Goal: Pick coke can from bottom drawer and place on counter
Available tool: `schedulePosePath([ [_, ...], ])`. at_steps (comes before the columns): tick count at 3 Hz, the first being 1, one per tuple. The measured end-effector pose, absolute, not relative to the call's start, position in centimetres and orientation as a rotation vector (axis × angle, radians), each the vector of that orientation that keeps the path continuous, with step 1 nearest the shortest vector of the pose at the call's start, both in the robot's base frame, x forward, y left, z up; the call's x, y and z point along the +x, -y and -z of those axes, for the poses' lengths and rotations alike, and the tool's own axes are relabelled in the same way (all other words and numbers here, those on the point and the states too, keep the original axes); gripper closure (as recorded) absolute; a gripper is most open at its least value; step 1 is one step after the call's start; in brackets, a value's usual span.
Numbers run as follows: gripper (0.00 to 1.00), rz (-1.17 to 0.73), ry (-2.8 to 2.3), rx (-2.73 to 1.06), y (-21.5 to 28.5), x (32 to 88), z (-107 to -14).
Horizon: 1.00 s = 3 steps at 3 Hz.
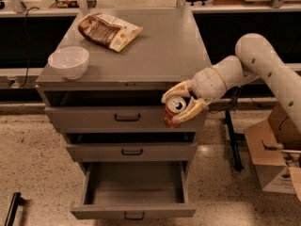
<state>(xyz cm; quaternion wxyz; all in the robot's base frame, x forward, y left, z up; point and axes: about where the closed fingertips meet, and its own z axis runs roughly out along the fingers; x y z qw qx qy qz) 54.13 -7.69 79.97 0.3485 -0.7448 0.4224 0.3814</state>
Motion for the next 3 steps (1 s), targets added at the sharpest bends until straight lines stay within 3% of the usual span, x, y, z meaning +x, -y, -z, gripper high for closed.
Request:
schedulePosePath([
  [3, 1.00, -1.063, -0.999, -1.847, 2.1, 56.7, -90.2],
])
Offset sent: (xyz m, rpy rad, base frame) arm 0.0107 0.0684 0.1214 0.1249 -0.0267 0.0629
